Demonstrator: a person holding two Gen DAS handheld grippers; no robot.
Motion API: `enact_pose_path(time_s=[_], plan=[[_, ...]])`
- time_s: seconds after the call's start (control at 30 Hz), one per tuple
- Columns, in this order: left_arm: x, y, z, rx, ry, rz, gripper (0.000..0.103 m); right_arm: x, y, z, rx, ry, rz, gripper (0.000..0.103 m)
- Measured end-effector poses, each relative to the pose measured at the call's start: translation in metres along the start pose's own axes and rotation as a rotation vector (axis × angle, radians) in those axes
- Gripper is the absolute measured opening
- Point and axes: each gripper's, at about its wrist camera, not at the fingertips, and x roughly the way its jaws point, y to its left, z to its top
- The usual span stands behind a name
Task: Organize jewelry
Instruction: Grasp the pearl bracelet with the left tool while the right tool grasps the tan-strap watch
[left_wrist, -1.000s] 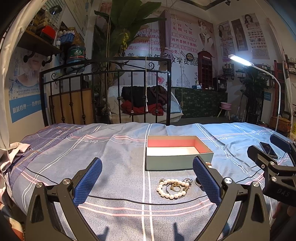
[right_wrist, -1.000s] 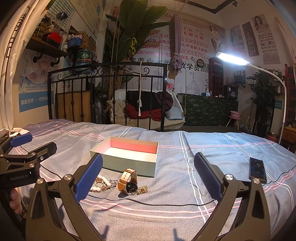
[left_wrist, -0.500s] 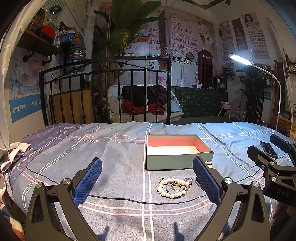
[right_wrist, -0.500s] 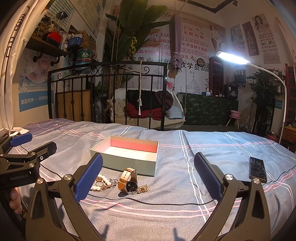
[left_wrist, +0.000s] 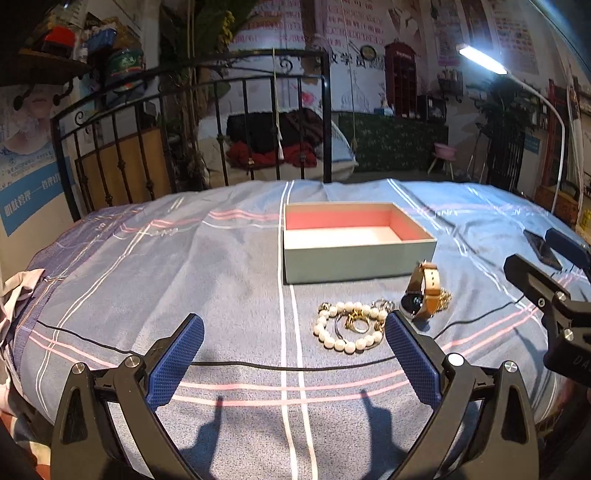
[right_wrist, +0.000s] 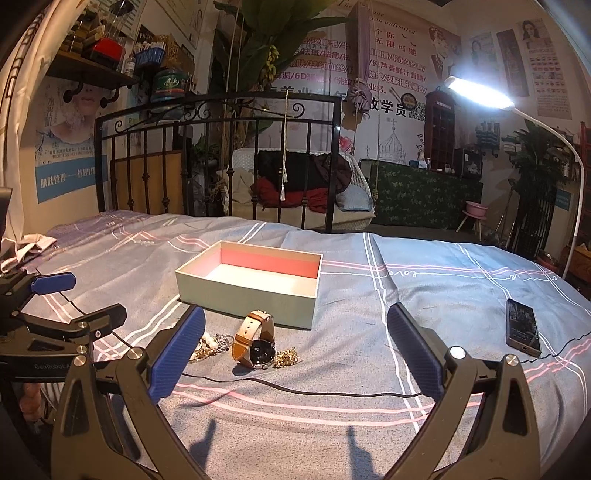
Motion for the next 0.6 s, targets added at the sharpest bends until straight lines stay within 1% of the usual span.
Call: enact_pose_path(time_s=[0.1,0.17,0.27,0.33,0.37,0.43,0.47,0.5,0.53,0.57,0.6], plan=[[0.021,0.007,0.003,-0.031,0.091,-0.020,0.096,0.018,-0.002,-0.002,0.002,0.059,0.014,0.097],[0.037,0.013,0.006,-0.065,0.158,-0.045,0.093,0.030,-0.004,-0.004,0.008,0.095,0.019,0.097],[0.058,0.018,0.008,-0.089,0.240,-0.076,0.083,0.049,-0.005,-0.004,0.007,0.136,0.035,0.097],[0.070,0.019,0.008,-0.086,0.285,-0.088,0.078,0.058,-0.005,-0.004,0.009,0.153,0.048,0.093],[0.076,0.019,0.007,-0.084,0.310,-0.092,0.073,0.062,-0.004,-0.004,0.010,0.160,0.058,0.093],[0.084,0.020,0.004,-0.094,0.347,-0.108,0.066,0.069,-0.001,-0.004,0.007,0.172,0.072,0.092],[0.087,0.020,0.004,-0.094,0.359,-0.108,0.066,0.072,0.000,-0.004,0.006,0.176,0.076,0.092],[0.089,0.020,0.004,-0.087,0.361,-0.103,0.066,0.075,0.001,-0.004,0.006,0.184,0.083,0.092],[0.091,0.019,0.005,-0.078,0.364,-0.098,0.063,0.077,0.002,-0.005,0.006,0.192,0.089,0.092],[0.092,0.018,0.005,-0.071,0.367,-0.097,0.059,0.080,0.004,-0.006,0.005,0.197,0.093,0.092],[0.094,0.017,0.006,-0.063,0.372,-0.098,0.057,0.081,0.005,-0.007,0.005,0.203,0.098,0.092]])
